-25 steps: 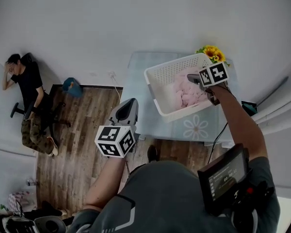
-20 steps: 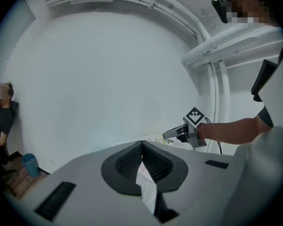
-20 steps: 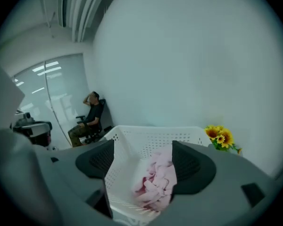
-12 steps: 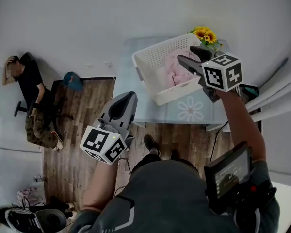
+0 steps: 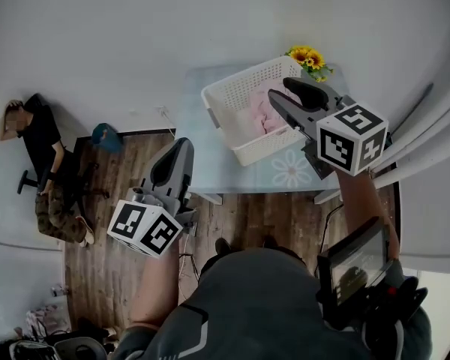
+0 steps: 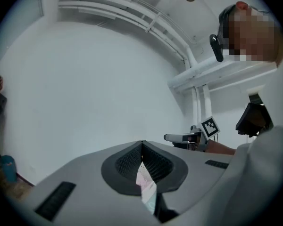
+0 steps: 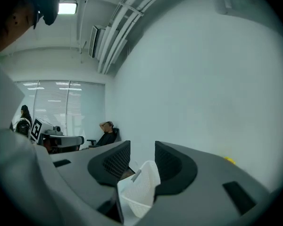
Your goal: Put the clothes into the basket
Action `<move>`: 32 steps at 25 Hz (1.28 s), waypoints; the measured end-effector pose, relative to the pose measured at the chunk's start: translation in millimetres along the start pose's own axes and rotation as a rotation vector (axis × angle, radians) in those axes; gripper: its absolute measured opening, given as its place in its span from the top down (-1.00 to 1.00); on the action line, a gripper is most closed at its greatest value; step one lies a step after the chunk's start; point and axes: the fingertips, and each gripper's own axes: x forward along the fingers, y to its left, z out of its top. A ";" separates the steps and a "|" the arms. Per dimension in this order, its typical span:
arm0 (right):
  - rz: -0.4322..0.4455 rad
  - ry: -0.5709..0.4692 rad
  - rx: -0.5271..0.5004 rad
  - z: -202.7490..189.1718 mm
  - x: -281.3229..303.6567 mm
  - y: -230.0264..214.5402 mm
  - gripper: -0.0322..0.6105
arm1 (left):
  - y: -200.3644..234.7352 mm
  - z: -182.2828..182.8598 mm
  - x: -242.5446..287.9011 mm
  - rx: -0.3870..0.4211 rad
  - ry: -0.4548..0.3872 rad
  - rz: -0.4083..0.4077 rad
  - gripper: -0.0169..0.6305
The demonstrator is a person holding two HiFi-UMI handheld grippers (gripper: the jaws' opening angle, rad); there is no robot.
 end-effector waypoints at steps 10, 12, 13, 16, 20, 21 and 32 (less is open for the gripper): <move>-0.136 -0.053 0.061 15.5 -0.3 43.4 0.71 | 31.8 19.9 -21.3 0.041 0.006 -0.018 0.92; -0.166 -0.053 0.061 16.1 -0.3 50.1 0.75 | 35.8 23.3 -23.4 0.069 0.009 -0.027 0.92; -0.180 -0.055 0.061 16.9 -0.5 52.7 0.76 | 38.1 25.4 -24.1 0.077 0.009 -0.027 0.92; -0.214 -0.063 0.050 17.5 -0.7 57.8 0.82 | 45.4 28.2 -25.5 0.080 0.004 -0.027 0.92; -0.270 -0.091 0.032 16.6 -0.5 59.2 0.86 | 51.4 26.4 -26.9 0.082 -0.011 -0.047 0.92; -0.273 -0.094 0.039 16.4 0.3 60.0 0.86 | 52.5 26.3 -27.1 0.084 -0.011 -0.049 0.92; -0.263 -0.101 0.047 17.5 10.6 74.5 0.86 | 65.9 29.4 -28.0 0.072 -0.012 -0.045 0.92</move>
